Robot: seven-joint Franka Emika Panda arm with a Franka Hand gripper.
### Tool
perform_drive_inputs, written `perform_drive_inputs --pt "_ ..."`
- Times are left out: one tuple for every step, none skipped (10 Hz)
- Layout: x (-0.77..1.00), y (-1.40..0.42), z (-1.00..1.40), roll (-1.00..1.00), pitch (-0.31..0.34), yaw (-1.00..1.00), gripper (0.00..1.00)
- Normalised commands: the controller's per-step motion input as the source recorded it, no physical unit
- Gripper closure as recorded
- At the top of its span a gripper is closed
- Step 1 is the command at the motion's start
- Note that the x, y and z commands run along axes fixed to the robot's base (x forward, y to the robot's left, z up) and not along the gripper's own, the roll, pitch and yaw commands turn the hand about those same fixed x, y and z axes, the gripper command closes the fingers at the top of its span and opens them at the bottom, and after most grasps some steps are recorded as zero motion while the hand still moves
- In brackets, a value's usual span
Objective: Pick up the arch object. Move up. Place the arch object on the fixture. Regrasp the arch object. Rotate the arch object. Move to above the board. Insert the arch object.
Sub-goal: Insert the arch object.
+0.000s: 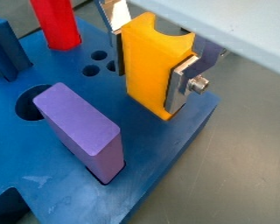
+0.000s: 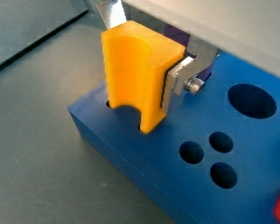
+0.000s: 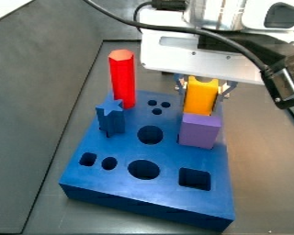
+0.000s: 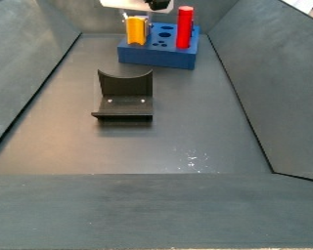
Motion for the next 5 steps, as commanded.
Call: perform_drive_inputs --pt "0.06 0.35 -0.45 -0.34 -0.027 -0.17 1.00" --pt "0.08 0.34 -0.38 -0.39 0.000 -0.12 1.00" --pt "0.06 0.20 -0.46 -0.26 0.000 -0.07 1.00" --pt "0.00 0.00 -0.18 -0.05 -0.093 -0.03 1.00" --pt "0.00 0.02 -0.02 -0.02 -0.109 0.00 1.00"
